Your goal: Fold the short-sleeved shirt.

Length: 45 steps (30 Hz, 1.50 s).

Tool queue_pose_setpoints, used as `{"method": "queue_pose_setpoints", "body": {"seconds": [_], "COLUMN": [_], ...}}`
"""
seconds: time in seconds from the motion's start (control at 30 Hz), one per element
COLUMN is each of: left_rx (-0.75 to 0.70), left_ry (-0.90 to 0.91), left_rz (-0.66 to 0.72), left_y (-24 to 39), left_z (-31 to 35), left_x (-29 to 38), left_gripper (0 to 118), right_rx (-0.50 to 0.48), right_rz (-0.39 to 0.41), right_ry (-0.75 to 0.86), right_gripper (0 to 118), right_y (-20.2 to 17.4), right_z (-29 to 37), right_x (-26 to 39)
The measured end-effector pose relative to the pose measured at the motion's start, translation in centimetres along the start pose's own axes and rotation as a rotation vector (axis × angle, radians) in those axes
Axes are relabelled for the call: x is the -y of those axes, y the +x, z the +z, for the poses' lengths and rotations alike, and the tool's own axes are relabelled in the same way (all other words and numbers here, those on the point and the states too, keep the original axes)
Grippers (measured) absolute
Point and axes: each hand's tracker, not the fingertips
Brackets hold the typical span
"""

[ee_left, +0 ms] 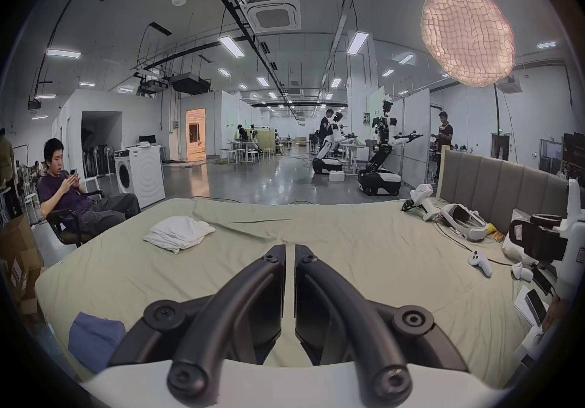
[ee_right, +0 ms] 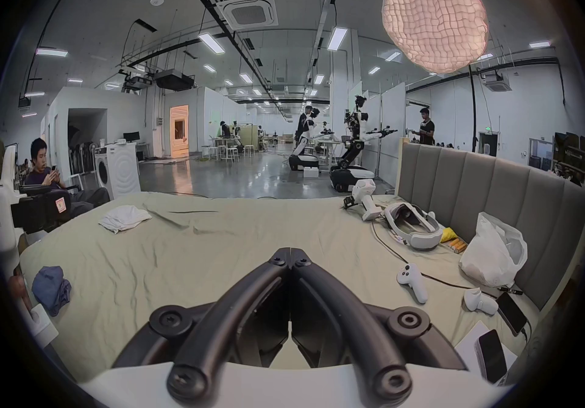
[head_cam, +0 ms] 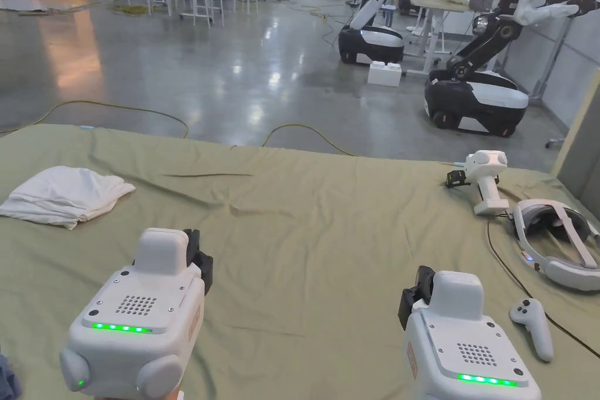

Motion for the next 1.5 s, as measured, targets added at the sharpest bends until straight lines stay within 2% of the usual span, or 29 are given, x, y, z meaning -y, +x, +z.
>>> {"method": "queue_pose_setpoints", "body": {"seconds": [0.17,0.2,0.23,0.27,0.3,0.33,0.37,0.4,0.53,0.57,0.67,0.7,0.93,1.1,1.33,1.5], "left_rx": [-0.014,-0.022,-0.03,-0.032,-0.028,-0.006,0.01,0.008,-0.033,-0.029,0.006,0.013,0.028,0.011,0.017,0.017], "left_ry": [0.005,0.01,0.01,0.005,-0.011,-0.03,-0.038,-0.034,-0.015,-0.009,0.003,0.0,-0.017,0.026,0.024,0.039], "left_rz": [0.016,0.017,0.017,0.019,0.027,0.045,0.06,0.067,0.051,0.053,0.07,0.071,0.116,0.117,-0.008,-0.044], "left_y": [-0.4,-0.5,-0.6,-0.8,-1.0,-1.3,-1.5,-1.8,-1.8,-1.9,-2.3,-2.4,-3.2,-3.5,-3.0,-2.5], "left_z": [-0.1,-0.1,-0.1,-0.1,-0.2,-0.3,-0.4,-0.3,-0.1,-0.1,0.0,-0.1,-0.4,0.0,0.3,0.8], "left_x": [0.0,0.0,0.0,-0.1,-0.2,-0.3,-0.2,-0.2,0.0,0.1,0.0,0.0,0.0,-0.2,-0.5,-0.3], "left_gripper": [8,11,20,41,55,63,64,64,64,64,69,70,70,70,70,70], "right_rx": [0.009,0.011,0.013,0.019,0.028,0.03,0.027,0.015,0.017,0.028,0.061,0.064,0.009,0.028,0.152,0.079], "right_rz": [0.0,-0.002,-0.002,-0.001,0.0,-0.001,-0.006,-0.019,-0.038,-0.038,-0.043,-0.042,-0.036,-0.051,-0.052,-0.131], "right_ry": [0.015,0.016,0.019,0.022,0.024,0.024,0.022,0.016,-0.004,-0.007,-0.005,-0.002,0.005,0.023,-0.015,-0.054], "right_gripper": [0,0,2,13,25,40,53,59,69,74,104,107,108,108,108,108], "right_y": [0.1,0.2,0.3,0.3,0.4,0.5,0.6,0.8,0.9,0.9,0.9,0.9,1.4,1.5,1.2,1.9], "right_z": [0.0,0.0,0.0,0.0,0.0,0.0,-0.1,-0.2,-0.5,-0.6,-0.7,-0.7,-0.5,-0.3,-1.6,-2.2], "right_x": [-0.1,-0.2,-0.3,-0.4,-0.5,-0.5,-0.6,-0.7,-0.8,-0.8,-0.8,-0.8,-0.9,-1.3,-1.6,-2.0]}}
